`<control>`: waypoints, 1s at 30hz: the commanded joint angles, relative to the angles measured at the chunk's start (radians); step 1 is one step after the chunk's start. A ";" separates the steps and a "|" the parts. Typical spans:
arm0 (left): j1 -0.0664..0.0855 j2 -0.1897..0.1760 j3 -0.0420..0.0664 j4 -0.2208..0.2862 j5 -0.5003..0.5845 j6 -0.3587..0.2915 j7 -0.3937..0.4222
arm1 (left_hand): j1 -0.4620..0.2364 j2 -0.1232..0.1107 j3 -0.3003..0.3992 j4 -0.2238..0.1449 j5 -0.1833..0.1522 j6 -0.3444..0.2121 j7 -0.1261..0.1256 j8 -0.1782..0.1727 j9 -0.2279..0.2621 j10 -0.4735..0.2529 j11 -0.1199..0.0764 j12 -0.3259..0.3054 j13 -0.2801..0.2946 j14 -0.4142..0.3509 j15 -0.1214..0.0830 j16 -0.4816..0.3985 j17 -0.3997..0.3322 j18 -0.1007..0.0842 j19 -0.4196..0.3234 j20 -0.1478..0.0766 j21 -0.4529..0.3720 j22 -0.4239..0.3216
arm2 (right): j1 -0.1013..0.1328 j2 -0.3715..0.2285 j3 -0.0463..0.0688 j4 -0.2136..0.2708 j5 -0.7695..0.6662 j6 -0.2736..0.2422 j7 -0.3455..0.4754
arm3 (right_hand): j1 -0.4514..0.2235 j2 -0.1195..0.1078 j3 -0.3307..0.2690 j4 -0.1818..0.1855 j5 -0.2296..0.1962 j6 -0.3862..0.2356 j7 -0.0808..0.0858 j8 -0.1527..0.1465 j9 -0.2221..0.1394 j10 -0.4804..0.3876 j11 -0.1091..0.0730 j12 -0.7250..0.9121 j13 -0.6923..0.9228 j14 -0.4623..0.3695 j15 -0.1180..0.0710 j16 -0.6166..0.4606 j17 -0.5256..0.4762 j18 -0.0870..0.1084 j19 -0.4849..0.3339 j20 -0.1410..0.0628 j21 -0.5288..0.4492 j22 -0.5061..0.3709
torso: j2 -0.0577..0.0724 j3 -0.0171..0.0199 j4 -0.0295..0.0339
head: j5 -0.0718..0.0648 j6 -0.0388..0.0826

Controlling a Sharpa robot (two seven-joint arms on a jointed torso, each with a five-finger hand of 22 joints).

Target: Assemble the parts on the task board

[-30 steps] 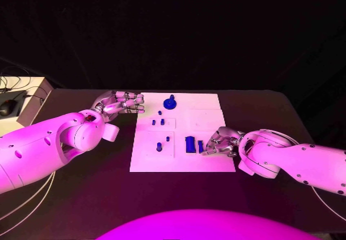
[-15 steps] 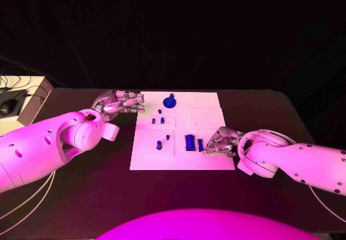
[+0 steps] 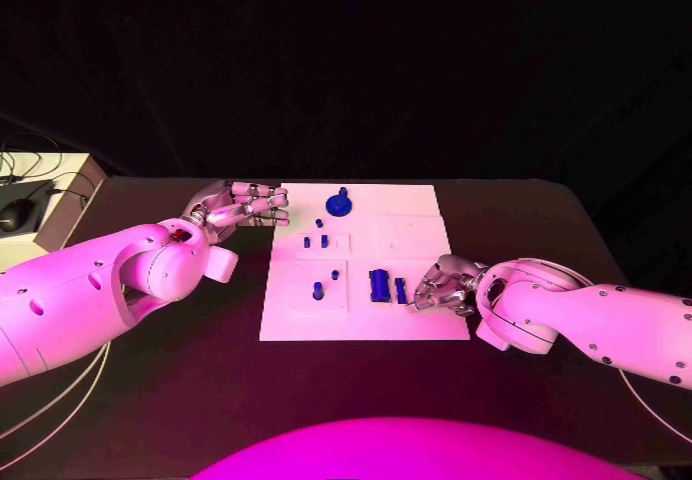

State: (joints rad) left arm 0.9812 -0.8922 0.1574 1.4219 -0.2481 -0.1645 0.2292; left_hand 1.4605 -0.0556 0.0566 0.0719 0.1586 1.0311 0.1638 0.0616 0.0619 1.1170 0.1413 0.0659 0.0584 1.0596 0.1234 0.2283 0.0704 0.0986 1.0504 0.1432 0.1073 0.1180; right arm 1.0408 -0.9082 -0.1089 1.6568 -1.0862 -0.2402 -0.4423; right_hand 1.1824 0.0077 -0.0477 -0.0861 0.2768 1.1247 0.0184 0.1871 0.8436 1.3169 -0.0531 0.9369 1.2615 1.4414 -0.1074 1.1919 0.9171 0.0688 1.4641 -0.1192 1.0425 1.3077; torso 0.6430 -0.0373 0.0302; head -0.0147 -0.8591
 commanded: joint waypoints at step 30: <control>-0.002 0.001 0.001 0.001 -0.009 0.022 -0.001 | 0.001 0.006 0.003 0.002 0.001 -0.001 0.007 0.002 0.000 -0.008 -0.001 -0.004 0.001 -0.007 -0.003 0.004 0.001 -0.019 -0.007 0.000 -0.005 -0.001 | 0.001 -0.009 0.006 0.005 -0.003 -0.108 0.042 | -0.014 -0.033 0.015 0.072 -0.008 0.007 -0.006 0.018 0.023 0.011 -0.002 0.016 0.007 0.003 -0.004 0.007 0.008 -0.009 0.046 -0.004 0.012 0.143 | 0.000 -0.0006 0.0018 | 0.002 0.001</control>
State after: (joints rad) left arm 0.9798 -0.8921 0.1572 1.4207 -0.2515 -0.1591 0.2244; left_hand 1.4604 -0.0556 0.0567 0.0719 0.1586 1.0311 0.1638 0.0616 0.0619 1.1170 0.1414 0.0659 0.0584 1.0596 0.1234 0.2283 0.0704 0.0987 1.0504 0.1432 0.1073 0.1180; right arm 1.0419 -0.9206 -0.1032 1.6643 -1.0644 -0.3257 -0.3920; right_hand 1.1687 -0.0340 -0.0345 -0.0082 0.2723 1.1301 0.0170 0.2012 0.8655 1.3208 -0.0566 0.9495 1.2680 1.4414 -0.1074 1.1962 0.9242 0.0687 1.4641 -0.1192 1.0511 1.3081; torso 0.6435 -0.0378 0.0307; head -0.0130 -0.8567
